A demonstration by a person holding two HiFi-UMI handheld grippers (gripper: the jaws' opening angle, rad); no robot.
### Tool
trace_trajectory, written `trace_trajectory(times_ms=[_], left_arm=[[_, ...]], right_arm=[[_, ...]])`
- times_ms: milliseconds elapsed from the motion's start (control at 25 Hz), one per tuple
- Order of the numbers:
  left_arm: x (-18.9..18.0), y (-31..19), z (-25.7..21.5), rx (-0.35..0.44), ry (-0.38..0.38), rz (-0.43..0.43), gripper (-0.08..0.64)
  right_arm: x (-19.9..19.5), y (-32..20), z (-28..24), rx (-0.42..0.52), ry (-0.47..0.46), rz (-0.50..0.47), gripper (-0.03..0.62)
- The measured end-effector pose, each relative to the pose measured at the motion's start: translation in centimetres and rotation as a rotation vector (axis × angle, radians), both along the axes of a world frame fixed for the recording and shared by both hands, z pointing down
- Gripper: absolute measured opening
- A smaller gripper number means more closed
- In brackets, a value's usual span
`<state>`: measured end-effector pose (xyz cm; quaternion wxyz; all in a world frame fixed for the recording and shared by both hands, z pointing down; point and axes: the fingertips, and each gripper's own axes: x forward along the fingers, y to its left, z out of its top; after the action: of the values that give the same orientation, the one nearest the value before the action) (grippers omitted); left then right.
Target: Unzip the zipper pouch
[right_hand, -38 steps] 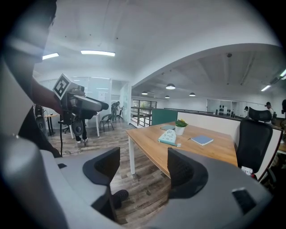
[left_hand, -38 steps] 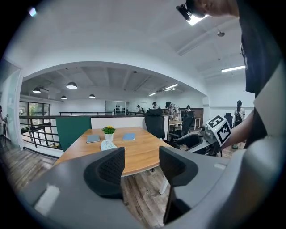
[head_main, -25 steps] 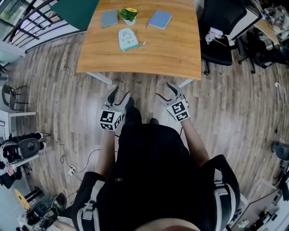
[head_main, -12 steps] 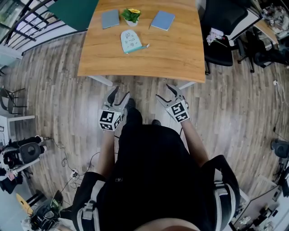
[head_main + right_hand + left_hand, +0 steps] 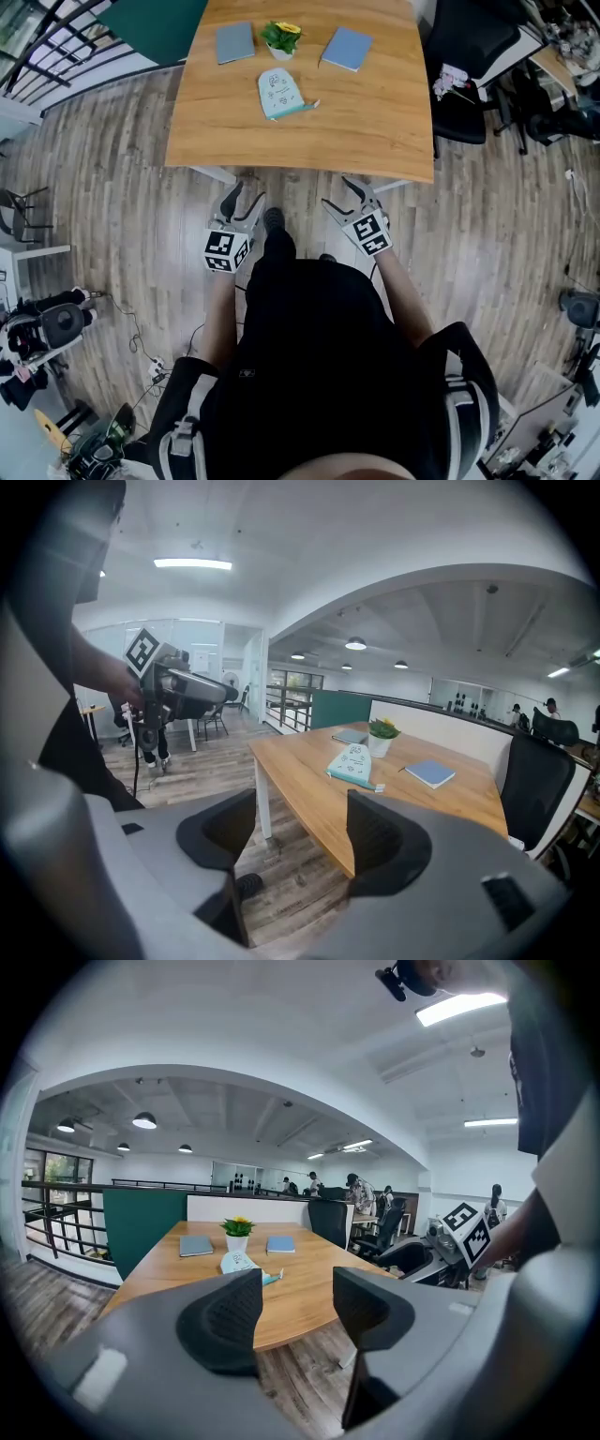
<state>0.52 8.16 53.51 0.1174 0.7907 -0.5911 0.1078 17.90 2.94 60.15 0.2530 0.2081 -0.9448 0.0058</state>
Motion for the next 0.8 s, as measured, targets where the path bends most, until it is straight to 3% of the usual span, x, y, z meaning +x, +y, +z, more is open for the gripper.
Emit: trace_trajectory(times_ms=[800], left_arm=[[-4.9, -8.2, 0.5, -0.011, 0.044, 0.080, 0.230]], right_arm=[[-4.3, -5.7, 0.5, -0.016, 0.056, 0.073, 0.301]])
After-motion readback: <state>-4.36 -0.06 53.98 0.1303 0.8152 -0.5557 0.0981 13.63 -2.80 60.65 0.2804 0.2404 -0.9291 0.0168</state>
